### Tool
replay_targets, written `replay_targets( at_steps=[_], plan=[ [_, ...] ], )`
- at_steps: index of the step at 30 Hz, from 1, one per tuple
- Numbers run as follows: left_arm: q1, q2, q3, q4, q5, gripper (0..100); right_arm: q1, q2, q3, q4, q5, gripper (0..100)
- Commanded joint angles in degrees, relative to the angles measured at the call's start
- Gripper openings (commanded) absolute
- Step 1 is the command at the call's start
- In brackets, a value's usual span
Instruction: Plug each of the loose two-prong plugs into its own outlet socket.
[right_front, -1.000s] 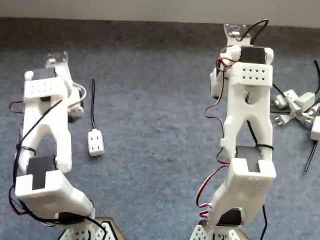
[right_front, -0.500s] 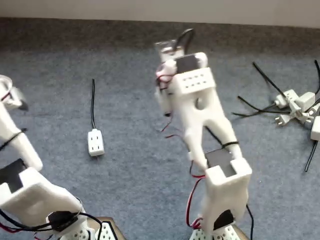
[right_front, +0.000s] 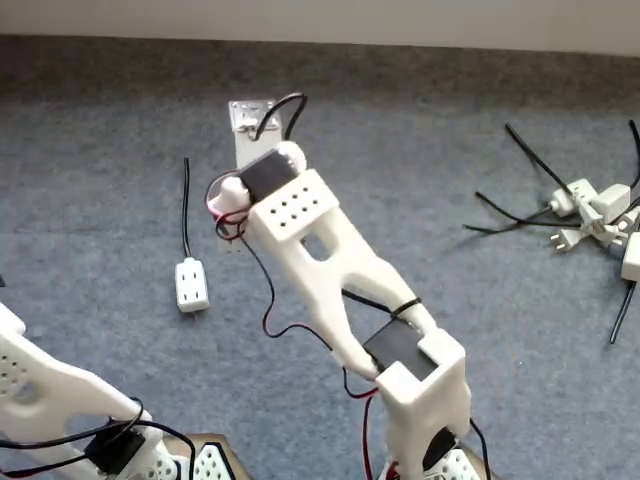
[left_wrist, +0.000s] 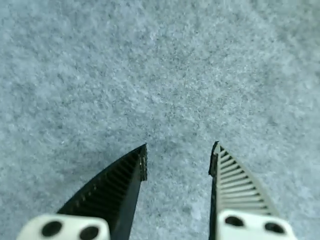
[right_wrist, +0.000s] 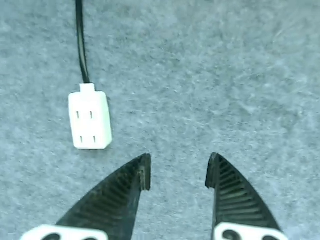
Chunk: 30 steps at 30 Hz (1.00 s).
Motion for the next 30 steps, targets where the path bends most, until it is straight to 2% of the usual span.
replay_targets(
  at_steps=[1,6,10,16,23,30],
  plan=[
    [-0.2,1.7,-1.9,-2.5,-0.7,22,-3.9,-0.7,-2.5,-4.1,-6.1,19.5],
    [0.4,4.5,-3.9,-2.4,-0.5,22,-8.9,6.6,-2.8,-14.4,-15.1,19.5],
    [0.4,4.9,-5.8,-2.4,-0.5,22,-9.9,11.8,-4.9,-19.6,-17.8,19.5],
    [0.1,4.8,-6.5,-2.2,-0.5,22,-8.6,18.0,-10.4,-17.9,-17.5,19.5],
    [0.7,4.8,-6.5,1.9,-0.4,22,-8.6,26.2,-11.6,-17.5,-17.2,19.5],
    [0.6,4.8,-6.5,2.2,-0.4,22,-9.6,27.5,-11.6,-17.2,-9.6,19.5]
  ],
)
